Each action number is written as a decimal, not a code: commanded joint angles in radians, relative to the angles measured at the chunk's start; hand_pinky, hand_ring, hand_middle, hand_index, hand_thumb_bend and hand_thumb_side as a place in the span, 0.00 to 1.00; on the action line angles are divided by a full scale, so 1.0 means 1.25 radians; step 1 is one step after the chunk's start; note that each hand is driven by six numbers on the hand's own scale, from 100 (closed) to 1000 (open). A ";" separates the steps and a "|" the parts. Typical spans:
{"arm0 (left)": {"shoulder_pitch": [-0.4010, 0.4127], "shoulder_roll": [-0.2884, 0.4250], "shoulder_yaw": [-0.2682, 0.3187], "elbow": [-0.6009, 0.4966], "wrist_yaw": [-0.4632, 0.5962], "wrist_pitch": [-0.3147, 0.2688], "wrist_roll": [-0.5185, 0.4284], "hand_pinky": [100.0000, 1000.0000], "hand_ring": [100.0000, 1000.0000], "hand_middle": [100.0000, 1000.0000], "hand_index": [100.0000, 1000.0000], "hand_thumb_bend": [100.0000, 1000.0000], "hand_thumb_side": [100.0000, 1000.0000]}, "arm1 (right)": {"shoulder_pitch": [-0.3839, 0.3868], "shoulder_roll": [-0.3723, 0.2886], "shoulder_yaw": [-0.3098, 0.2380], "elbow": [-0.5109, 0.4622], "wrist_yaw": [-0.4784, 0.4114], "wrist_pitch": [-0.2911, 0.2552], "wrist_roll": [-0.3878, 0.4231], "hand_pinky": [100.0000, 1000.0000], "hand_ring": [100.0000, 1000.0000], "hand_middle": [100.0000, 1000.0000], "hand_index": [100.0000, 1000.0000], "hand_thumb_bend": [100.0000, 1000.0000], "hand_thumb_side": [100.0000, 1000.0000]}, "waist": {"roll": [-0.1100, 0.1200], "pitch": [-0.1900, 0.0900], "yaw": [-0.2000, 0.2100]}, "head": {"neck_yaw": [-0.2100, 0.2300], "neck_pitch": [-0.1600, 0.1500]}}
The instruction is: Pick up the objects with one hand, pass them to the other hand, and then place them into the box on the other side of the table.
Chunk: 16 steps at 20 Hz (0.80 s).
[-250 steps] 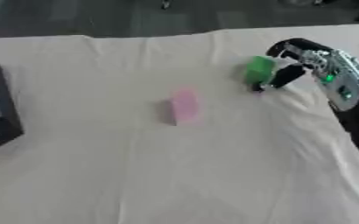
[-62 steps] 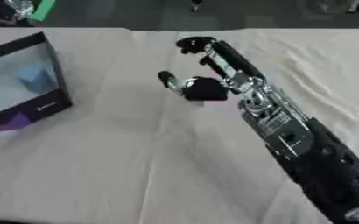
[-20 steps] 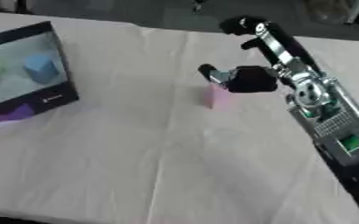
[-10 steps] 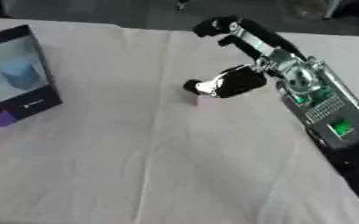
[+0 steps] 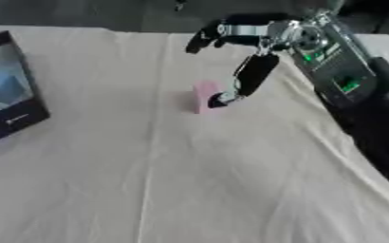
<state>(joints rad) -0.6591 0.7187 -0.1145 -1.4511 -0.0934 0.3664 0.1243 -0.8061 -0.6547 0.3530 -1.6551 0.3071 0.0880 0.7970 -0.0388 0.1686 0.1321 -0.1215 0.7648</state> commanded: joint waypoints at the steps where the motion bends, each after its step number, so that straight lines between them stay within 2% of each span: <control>1: -0.009 0.015 0.008 -0.024 0.026 -0.012 0.026 0.86 0.76 0.76 0.71 0.00 0.74 | -0.034 -0.037 -0.007 0.042 -0.011 -0.029 0.045 0.94 0.96 0.85 0.88 0.50 0.08 | 0.007 -0.025 0.003 | -0.006 0.004; 4: -0.013 0.016 0.002 -0.036 0.035 -0.013 0.032 0.86 0.76 0.76 0.71 0.00 0.74 | -0.049 -0.063 0.000 0.076 -0.033 -0.050 0.080 0.94 0.96 0.87 0.88 0.49 0.09 | 0.005 -0.020 0.009 | -0.003 0.004; 8: -0.022 0.013 -0.001 -0.038 0.035 -0.008 0.032 0.86 0.76 0.77 0.71 0.00 0.74 | -0.062 -0.080 0.002 0.105 -0.021 -0.069 0.087 0.95 0.95 0.87 0.89 0.50 0.08 | 0.005 -0.012 0.018 | -0.004 0.004; 10: -0.023 0.011 0.000 -0.038 0.036 -0.006 0.033 0.86 0.76 0.76 0.70 0.00 0.74 | -0.067 -0.080 -0.005 0.113 -0.006 -0.073 0.079 0.93 0.93 0.85 0.88 0.52 0.07 | 0.005 -0.007 0.021 | -0.008 0.004; 11: -0.025 0.010 -0.001 -0.040 0.037 -0.006 0.033 0.85 0.76 0.76 0.70 0.00 0.74 | -0.068 -0.079 -0.009 0.118 -0.001 -0.073 0.068 0.93 0.92 0.84 0.88 0.49 0.05 | 0.006 -0.004 0.023 | -0.010 0.004; 12: -0.027 0.009 -0.001 -0.043 0.039 -0.006 0.034 0.85 0.76 0.76 0.70 0.00 0.74 | -0.068 -0.076 -0.011 0.125 0.003 -0.073 0.056 0.92 0.91 0.84 0.88 0.52 0.06 | 0.006 -0.001 0.026 | -0.013 0.004; 16: -0.041 -0.001 -0.002 -0.055 0.045 -0.010 0.044 0.85 0.76 0.76 0.69 0.00 0.73 | -0.063 -0.068 -0.010 0.146 0.022 -0.075 0.018 0.91 0.90 0.83 0.88 0.53 0.07 | 0.007 0.016 0.040 | -0.027 -0.002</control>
<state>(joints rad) -0.6899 0.7011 -0.1215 -1.4991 -0.0444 0.3551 0.1716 -0.8700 -0.7194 0.3555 -1.4741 0.3245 -0.0052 0.8351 -0.0388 0.1951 0.1832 -0.1482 0.7680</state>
